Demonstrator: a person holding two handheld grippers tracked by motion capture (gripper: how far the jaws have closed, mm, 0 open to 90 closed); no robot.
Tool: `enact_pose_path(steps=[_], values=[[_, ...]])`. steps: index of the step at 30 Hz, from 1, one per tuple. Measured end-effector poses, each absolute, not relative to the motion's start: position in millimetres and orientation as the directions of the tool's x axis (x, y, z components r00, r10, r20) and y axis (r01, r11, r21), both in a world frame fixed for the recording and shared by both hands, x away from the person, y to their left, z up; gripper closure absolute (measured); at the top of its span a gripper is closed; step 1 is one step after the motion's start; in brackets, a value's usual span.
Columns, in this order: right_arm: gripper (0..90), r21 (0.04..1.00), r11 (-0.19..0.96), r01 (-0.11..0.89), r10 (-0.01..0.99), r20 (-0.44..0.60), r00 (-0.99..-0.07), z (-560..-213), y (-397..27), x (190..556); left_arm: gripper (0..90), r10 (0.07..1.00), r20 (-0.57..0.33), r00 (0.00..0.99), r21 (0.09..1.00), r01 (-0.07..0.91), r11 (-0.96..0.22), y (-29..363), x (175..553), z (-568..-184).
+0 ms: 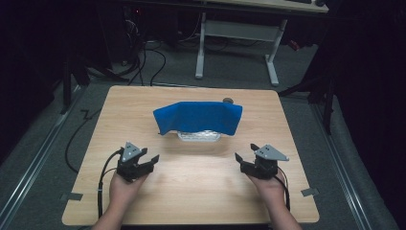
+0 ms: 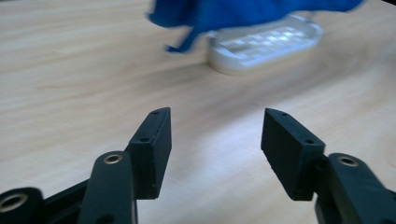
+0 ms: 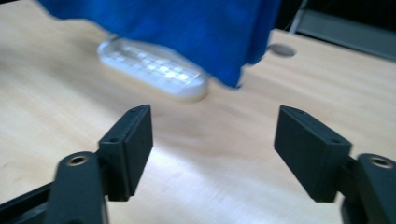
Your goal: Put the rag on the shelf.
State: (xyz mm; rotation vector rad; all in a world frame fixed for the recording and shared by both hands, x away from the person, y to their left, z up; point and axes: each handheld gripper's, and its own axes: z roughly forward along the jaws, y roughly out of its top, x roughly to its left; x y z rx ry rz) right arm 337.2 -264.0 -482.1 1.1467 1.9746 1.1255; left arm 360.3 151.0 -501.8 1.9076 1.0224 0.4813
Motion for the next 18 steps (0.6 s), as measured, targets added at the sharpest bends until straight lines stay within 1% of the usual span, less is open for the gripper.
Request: enact_pose_path(steps=[2,3,4,6,7,8,9,10,11,15,18], values=[[21.7,0.873,0.281,0.399,0.882,-0.070,-0.467,-486.7,-260.5,330.1,40.7,0.790,-0.060,0.610,0.839,0.460,-0.291,138.4,349.5,-506.0],[16.2,0.866,0.277,0.417,0.879,-0.053,-0.473,-492.2,-256.4,321.8,40.2,0.775,-0.096,0.625,0.841,0.468,-0.273,128.4,339.9,-511.3],[15.0,0.862,0.271,0.428,0.879,-0.040,-0.475,-494.9,-254.4,317.4,40.3,0.775,-0.096,0.625,0.841,0.468,-0.273,128.4,339.9,-511.3],[14.3,0.856,0.268,0.441,0.873,-0.022,-0.488,-497.8,-252.0,313.1,40.6,0.749,-0.143,0.647,0.831,0.490,-0.265,114.9,328.3,-519.2],[13.6,0.846,0.280,0.453,0.865,-0.018,-0.502,-500.5,-249.5,309.2,40.8,0.718,-0.155,0.678,0.818,0.496,-0.291,102.9,321.6,-523.1],[11.3,0.833,0.303,0.463,0.851,-0.017,-0.525,-507.1,-243.7,302.1,40.7,0.695,-0.128,0.707,0.812,0.477,-0.336,92.4,317.0,-524.6],[11.3,0.833,0.303,0.463,0.851,-0.017,-0.525,-507.1,-243.7,302.1,40.7,0.695,-0.128,0.707,0.812,0.477,-0.336,92.4,317.0,-524.6],[10.7,0.829,0.322,0.458,0.839,-0.025,-0.544,-509.5,-239.7,301.1,40.4,0.675,-0.088,0.732,0.805,0.451,-0.385,83.6,315.5,-525.3],[10.6,0.831,0.327,0.451,0.836,-0.032,-0.547,-509.6,-238.5,302.3,40.1,0.671,-0.082,0.737,0.803,0.448,-0.394,81.9,316.5,-525.8],[11.4,0.829,0.322,0.458,0.843,-0.031,-0.537,-511.0,-239.8,306.2,40.1,0.671,-0.106,0.734,0.798,0.465,-0.383,83.5,320.1,-527.4],[11.6,0.825,0.320,0.466,0.846,-0.028,-0.532,-512.4,-241.0,306.1,39.8,0.679,-0.103,0.726,0.795,0.471,-0.382,88.9,320.9,-528.6]])
